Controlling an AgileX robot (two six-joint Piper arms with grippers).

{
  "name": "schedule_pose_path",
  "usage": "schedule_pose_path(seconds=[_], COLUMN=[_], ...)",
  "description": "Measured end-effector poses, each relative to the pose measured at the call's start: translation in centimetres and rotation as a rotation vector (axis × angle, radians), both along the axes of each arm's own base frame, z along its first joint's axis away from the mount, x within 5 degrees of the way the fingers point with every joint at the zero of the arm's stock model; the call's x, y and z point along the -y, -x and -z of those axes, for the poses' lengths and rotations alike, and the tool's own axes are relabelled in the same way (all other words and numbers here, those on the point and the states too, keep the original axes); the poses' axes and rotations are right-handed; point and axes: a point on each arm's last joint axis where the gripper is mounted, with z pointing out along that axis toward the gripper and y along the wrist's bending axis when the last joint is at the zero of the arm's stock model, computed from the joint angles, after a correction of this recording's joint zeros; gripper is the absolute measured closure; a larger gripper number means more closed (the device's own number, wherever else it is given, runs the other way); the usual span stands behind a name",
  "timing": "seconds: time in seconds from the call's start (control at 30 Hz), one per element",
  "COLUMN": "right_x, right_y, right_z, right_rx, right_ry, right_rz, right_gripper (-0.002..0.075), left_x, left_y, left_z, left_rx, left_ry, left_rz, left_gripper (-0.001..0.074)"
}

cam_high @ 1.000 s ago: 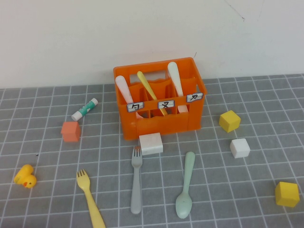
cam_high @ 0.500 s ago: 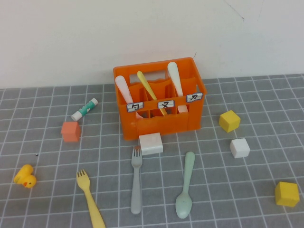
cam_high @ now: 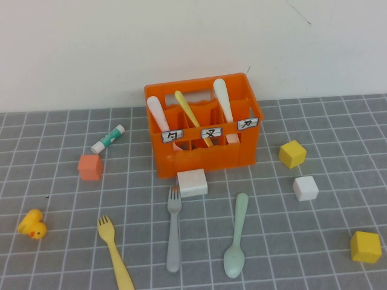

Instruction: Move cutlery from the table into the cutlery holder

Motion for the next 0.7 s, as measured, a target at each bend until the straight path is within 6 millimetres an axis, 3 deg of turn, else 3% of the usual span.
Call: schedule_pose_path(seconds=[0.17, 0.3, 0.4, 0.5, 0.7], right_x=[0.1, 0.1, 0.2, 0.3, 0.5], right_y=[0.8, 2.6, 2.7, 1.4, -2.2], right_z=[-4.0, -8.0, -9.7, -9.4, -6.1], right_rx=[-0.088, -0.152, -0.269, -0.449, -0.886], right_ry=[0.029, 0.029, 0.023, 0.018, 0.087], right_rz=[0.04, 0.054, 0.059, 0.063, 0.081], right_gripper=[0.0729, 0.0729, 0.0729, 0.0729, 0.0729], left_x=[0.2, -0.5, -0.7, -0.8, -0.5], left_y=[0.3, 1.1, 1.5, 1.4, 0.5], left_z=[-2.2, -5.4, -6.4, -6.2, -4.3], left_rx=[-0.061, -0.338, -0.551, -0.7, -0.807], left_ry=[-0.043, 0.041, 0.088, 0.112, 0.169], left_rz=[-0.008, -0.033, -0.049, -0.057, -0.01], left_gripper=[0.0736, 0.0736, 0.0736, 0.0736, 0.0736])
